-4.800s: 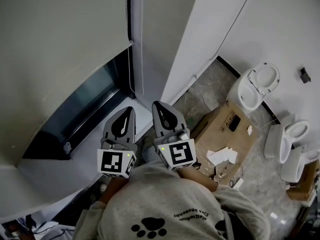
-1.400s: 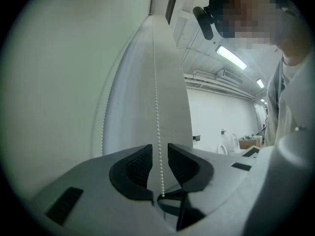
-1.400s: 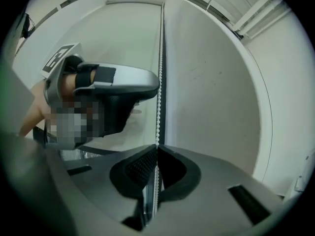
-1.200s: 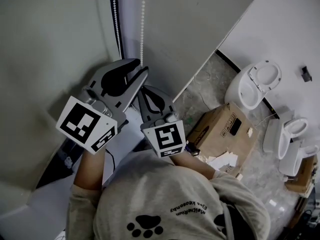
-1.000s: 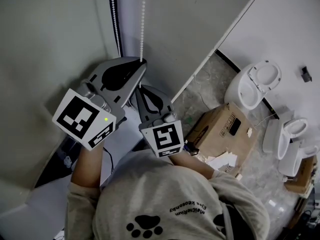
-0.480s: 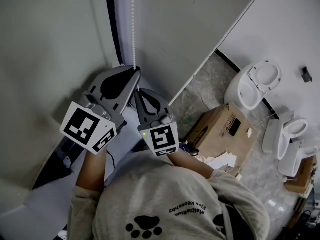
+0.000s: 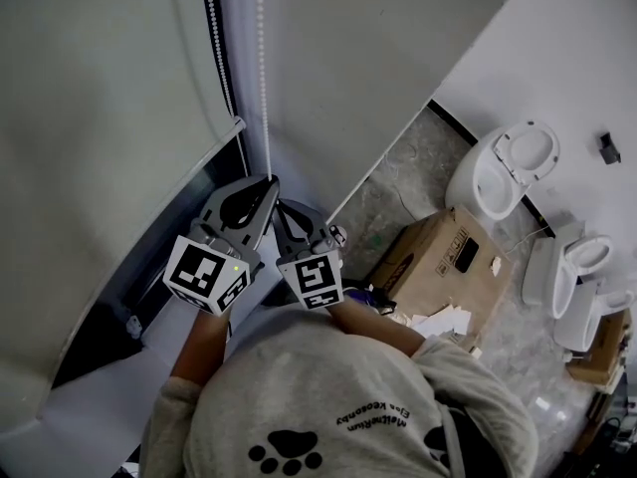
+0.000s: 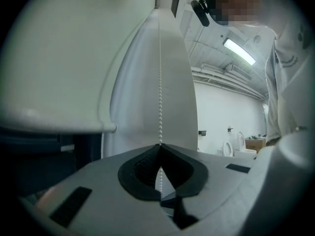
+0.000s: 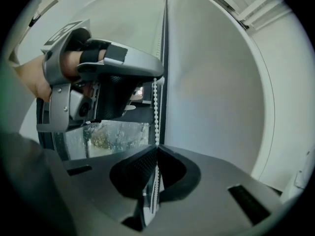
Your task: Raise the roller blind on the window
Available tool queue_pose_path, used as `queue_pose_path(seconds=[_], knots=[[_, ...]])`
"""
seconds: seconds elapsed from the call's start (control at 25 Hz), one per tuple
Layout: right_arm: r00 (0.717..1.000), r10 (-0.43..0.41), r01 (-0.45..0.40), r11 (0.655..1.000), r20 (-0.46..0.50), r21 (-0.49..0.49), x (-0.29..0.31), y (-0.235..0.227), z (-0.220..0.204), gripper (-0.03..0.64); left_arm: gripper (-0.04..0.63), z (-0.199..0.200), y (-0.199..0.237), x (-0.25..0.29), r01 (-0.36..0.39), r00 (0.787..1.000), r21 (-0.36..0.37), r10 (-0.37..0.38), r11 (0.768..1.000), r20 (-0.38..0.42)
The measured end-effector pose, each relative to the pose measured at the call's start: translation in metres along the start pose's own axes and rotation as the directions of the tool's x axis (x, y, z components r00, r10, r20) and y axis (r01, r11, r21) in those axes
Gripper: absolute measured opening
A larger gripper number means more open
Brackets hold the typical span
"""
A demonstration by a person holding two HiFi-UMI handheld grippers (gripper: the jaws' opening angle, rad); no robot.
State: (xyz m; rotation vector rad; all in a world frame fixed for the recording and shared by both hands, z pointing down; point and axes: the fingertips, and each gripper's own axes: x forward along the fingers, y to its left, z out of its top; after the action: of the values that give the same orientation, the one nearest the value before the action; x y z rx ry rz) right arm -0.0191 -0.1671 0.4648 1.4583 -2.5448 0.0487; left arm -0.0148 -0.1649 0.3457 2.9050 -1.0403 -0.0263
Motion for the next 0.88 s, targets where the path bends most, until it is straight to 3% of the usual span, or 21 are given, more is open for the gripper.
queue_pose_path(seconds=[0.16,0.4,0.64,0.88], knots=[[0.998,0.032,-0.032,0.999,-0.062,0.005,0.005,0.006,-0.036,0.012,0.008,-0.037,0.0,0.001,-0.027,0.999,-0.037,0.026,0.999,-0.024],[0.988,0.075,-0.073,0.997,-0.137,0.023,0.01,0.013,-0.072,0.011,0.008,-0.074,0.002,0.005,-0.051,0.996,-0.037,0.048,0.998,-0.075],[0.964,0.108,-0.098,0.994,-0.241,0.053,0.006,0.015,-0.118,0.012,0.008,-0.119,0.002,0.001,-0.063,0.989,-0.084,0.051,0.994,-0.142],[0.948,0.117,-0.105,0.993,-0.296,0.056,0.005,0.014,-0.139,0.012,0.008,-0.138,-0.008,0.004,-0.05,0.987,-0.099,0.034,0.994,-0.158]])
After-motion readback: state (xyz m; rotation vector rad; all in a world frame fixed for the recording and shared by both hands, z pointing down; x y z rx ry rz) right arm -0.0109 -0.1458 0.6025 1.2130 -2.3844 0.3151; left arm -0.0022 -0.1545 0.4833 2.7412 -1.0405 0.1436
